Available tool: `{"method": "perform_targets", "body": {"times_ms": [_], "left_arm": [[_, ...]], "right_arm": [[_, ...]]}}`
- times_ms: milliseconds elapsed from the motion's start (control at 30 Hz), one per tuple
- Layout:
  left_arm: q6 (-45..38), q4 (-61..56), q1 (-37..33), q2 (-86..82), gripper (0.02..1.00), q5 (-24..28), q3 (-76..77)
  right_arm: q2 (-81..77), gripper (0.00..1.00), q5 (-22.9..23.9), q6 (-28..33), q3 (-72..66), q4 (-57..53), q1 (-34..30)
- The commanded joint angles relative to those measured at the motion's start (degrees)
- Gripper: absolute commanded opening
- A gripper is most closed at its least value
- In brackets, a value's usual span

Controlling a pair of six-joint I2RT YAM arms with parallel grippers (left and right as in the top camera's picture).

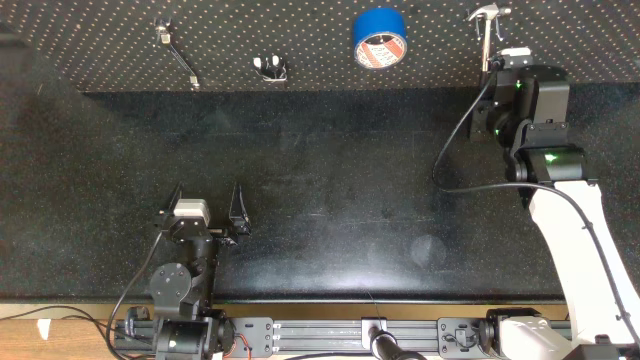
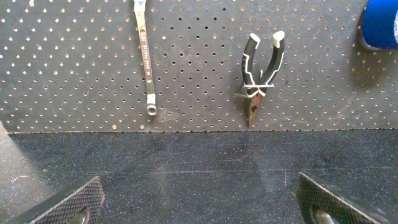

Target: Place Tools Onto Pegboard

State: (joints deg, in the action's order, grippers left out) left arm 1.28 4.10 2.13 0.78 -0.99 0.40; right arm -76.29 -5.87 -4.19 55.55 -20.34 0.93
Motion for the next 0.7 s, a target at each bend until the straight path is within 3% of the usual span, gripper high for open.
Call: {"method": "perform_targets", "body": {"times_ms": [33, 433, 567, 633, 700], "left_arm": [[-0.94, 0.42, -0.24, -0.57, 0.996, 0.22, -0.09], [-0.94, 0.44, -0.24, -0.57, 0.993, 0.22, -0.09], [-0.94, 0.44, -0.24, -0.57, 0.996, 0.22, -0.09], [-0.92, 0.44, -0.24, -0.57, 0.996, 0.22, -0.09], [-0.94, 0.44, -0.24, -0.57, 0.996, 0.22, -0.09]], "right_arm": [[-0.55, 0.553, 0.74, -0.31, 0.04, -0.09, 0.46], [1.99, 0.862, 0.39, -0.28, 0.04, 9.09, 0.46], [11.02, 0.982, 4.63, -0.85, -2.05, 7.63, 0.31], [16.74, 0.976, 5.25, -1.84, -7.39, 9.77, -0.59], [23.71, 0.976, 5.25, -6.75, -17.49, 17.68, -2.54]]}}
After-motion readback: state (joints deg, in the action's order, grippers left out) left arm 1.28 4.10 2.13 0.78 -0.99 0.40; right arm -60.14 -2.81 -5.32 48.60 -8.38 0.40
